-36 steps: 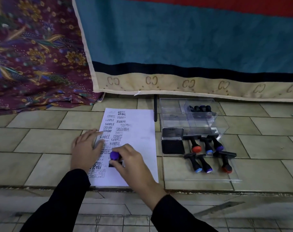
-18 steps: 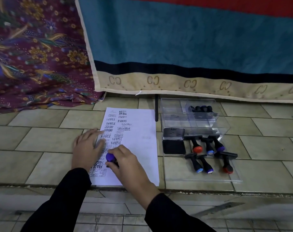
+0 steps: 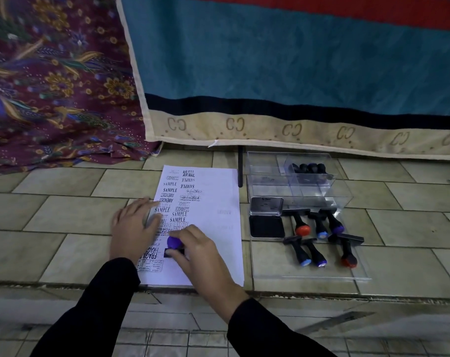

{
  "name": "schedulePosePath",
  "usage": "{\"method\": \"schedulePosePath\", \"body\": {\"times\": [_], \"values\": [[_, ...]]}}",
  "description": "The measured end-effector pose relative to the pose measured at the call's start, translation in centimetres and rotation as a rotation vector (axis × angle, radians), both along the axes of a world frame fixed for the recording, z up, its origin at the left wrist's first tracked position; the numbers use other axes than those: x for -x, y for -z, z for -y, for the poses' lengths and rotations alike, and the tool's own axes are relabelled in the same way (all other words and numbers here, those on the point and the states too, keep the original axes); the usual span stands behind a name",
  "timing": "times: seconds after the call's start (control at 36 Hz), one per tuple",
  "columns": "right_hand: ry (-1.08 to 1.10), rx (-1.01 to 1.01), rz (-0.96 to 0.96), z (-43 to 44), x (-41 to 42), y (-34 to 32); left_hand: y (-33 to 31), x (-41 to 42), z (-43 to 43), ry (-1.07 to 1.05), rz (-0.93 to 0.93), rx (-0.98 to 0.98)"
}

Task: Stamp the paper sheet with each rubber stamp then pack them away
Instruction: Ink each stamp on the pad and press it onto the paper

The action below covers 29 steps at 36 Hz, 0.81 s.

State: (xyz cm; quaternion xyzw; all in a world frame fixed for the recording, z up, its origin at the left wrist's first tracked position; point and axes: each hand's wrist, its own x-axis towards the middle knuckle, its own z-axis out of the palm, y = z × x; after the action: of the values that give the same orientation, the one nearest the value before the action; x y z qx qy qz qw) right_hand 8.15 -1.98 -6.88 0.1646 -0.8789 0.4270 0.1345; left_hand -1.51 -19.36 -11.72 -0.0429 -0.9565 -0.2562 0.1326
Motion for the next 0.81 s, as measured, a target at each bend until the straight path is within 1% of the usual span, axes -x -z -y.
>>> {"method": "schedulePosePath", "body": {"times": [0.06, 0.14, 0.22, 0.36, 0.53, 0.81], "values": [[0.087, 0.132, 0.009, -1.1, 0.1, -0.6, -0.1, 0.0, 0.1, 0.009, -0.002, 0.003], [0.238, 0.245, -0.085, -3.9, 0.4, -2.3, -0.2, -0.1, 0.1, 0.026, 0.003, 0.006], [0.363, 0.205, -0.169, -7.7, 0.9, -3.6, -0.3, -0.2, 0.0, 0.019, 0.005, 0.002], [0.503, 0.106, -0.119, -13.3, 0.6, -3.5, -0.3, -0.2, 0.0, 0.017, 0.013, 0.004], [0.544, 0.062, -0.032, -15.8, 0.2, -2.3, -0.4, -0.3, 0.0, 0.017, 0.007, -0.008], [0.473, -0.073, 0.022, -15.3, 0.4, -1.6, -0.5, -0.4, -0.1, 0.021, 0.01, -0.007]]}}
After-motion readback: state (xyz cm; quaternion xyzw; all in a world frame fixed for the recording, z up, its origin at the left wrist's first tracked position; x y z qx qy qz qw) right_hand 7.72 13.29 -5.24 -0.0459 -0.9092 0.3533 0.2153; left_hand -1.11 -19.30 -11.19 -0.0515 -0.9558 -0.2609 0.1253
